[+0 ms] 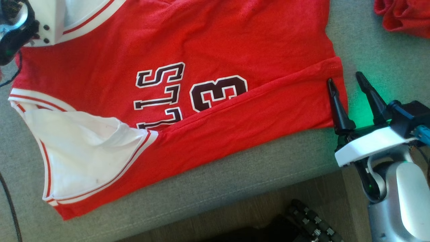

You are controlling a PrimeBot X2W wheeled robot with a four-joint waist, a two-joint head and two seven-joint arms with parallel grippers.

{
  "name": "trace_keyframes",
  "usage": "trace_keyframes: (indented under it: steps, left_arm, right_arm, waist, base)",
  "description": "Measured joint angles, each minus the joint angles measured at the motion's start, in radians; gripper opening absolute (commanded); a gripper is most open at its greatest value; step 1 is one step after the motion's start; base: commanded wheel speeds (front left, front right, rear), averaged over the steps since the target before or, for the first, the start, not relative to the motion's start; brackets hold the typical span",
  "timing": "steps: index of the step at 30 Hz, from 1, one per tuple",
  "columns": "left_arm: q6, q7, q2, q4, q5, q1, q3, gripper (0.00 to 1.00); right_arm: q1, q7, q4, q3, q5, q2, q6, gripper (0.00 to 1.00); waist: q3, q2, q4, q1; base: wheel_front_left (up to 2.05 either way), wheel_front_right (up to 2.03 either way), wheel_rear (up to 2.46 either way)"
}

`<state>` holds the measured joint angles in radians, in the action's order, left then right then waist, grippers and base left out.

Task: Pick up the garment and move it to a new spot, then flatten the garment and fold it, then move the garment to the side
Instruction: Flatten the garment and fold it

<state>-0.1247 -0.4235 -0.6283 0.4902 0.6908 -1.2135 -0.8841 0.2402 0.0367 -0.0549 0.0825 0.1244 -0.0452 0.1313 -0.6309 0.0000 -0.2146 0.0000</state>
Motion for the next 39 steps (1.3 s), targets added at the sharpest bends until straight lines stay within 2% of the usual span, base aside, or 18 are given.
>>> trace_keyframes:
  steps: [4, 9, 12, 19, 26, 28, 29, 30, 32, 34, 35, 36, 37, 39]
  left_arm:
    - [-0.007, 0.071, -0.018, 0.006, -0.008, 0.000, -0.017, 0.00]
    - [-0.001, 0.142, -0.017, 0.055, -0.030, -0.001, -0.015, 0.00]
    - [0.003, 0.176, -0.008, 0.072, -0.038, -0.005, -0.014, 0.00]
    - [0.005, 0.233, 0.014, 0.109, -0.048, -0.032, -0.014, 0.00]
    - [0.004, 0.260, 0.033, 0.142, -0.055, -0.043, -0.016, 0.00]
    - [0.004, 0.266, 0.035, 0.148, -0.055, -0.043, -0.017, 0.00]
    - [0.004, 0.271, 0.038, 0.154, -0.055, -0.043, -0.018, 0.00]
    - [0.004, 0.275, 0.039, 0.159, -0.055, -0.043, -0.019, 0.00]
    - [0.004, 0.279, 0.040, 0.166, -0.055, -0.044, -0.021, 0.00]
    - [0.002, 0.285, 0.043, 0.175, -0.055, -0.049, -0.024, 0.00]
    - [0.002, 0.285, 0.044, 0.179, -0.055, -0.051, -0.026, 0.00]
    - [0.002, 0.285, 0.045, 0.182, -0.055, -0.053, -0.028, 0.00]
    - [0.002, 0.286, 0.046, 0.184, -0.055, -0.056, -0.031, 0.00]
    - [0.001, 0.290, 0.046, 0.190, -0.054, -0.063, -0.036, 0.00]
  right_arm:
    - [0.029, 0.000, -0.011, -0.012, -0.004, 0.000, 0.000, 1.00]
    - [0.137, -0.033, -0.042, -0.022, -0.009, 0.000, 0.000, 1.00]
    - [0.220, -0.080, -0.082, -0.020, 0.069, -0.001, 0.000, 1.00]
    - [0.396, -0.181, -0.180, -0.013, 0.095, -0.010, 0.000, 1.00]
    - [0.503, -0.232, -0.267, -0.019, 0.085, -0.023, 0.000, 0.99]
    - [0.511, -0.237, -0.278, -0.019, 0.085, -0.023, 0.000, 0.78]
    - [0.517, -0.244, -0.289, -0.019, 0.078, -0.023, 0.000, 0.55]
    - [0.522, -0.249, -0.301, -0.017, 0.074, -0.023, 0.000, 0.49]
    - [0.531, -0.261, -0.317, -0.011, 0.056, -0.023, 0.000, 0.51]
    - [0.535, -0.268, -0.327, -0.006, 0.038, -0.023, 0.000, 0.45]
    - [0.535, -0.269, -0.330, -0.004, 0.034, -0.023, 0.000, 0.36]
    - [0.536, -0.269, -0.334, -0.001, 0.034, -0.023, 0.000, 0.12]
    - [0.539, -0.269, -0.337, 0.001, 0.034, -0.023, 0.000, 0.00]
    - [0.551, -0.269, -0.342, 0.003, 0.033, -0.023, 0.000, 0.00]
  waist:
    - [0.006, 0.0000, 0.001, 0.0000]
    - [0.019, 0.0000, 0.010, 0.0000]
    - [0.025, 0.0000, 0.023, 0.0000]
    - [0.028, 0.0000, 0.055, 0.0001]
    - [0.025, 0.0000, 0.081, 0.0000]
    - [0.025, 0.0000, 0.084, 0.0001]
    - [0.025, 0.0000, 0.086, 0.0001]
    - [0.025, 0.0000, 0.088, 0.0001]
    - [0.026, 0.0000, 0.091, 0.0000]
    - [0.026, 0.0000, 0.091, 0.0001]
    - [0.026, 0.0000, 0.091, 0.0001]
    - [0.026, 0.0000, 0.090, 0.0000]
    - [0.026, 0.0000, 0.089, 0.0000]
    - [0.025, 0.0000, 0.088, 0.0001]
  base:
    - [0.00, 0.00, 0.00]
    - [0.00, 0.00, 0.00]
    - [0.00, 0.00, 0.00]
    - [0.00, 0.00, 0.00]
    - [0.00, 0.00, 0.00]
    - [0.00, 0.00, 0.00]
    - [0.00, 0.00, 0.00]
    - [0.00, 0.00, 0.00]
    - [0.00, 0.00, 0.00]
    - [0.00, 0.00, 0.00]
    - [0.00, 0.00, 0.00]
    - [0.00, 0.00, 0.00]
    - [0.00, 0.00, 0.00]
    - [0.00, 0.00, 0.00]
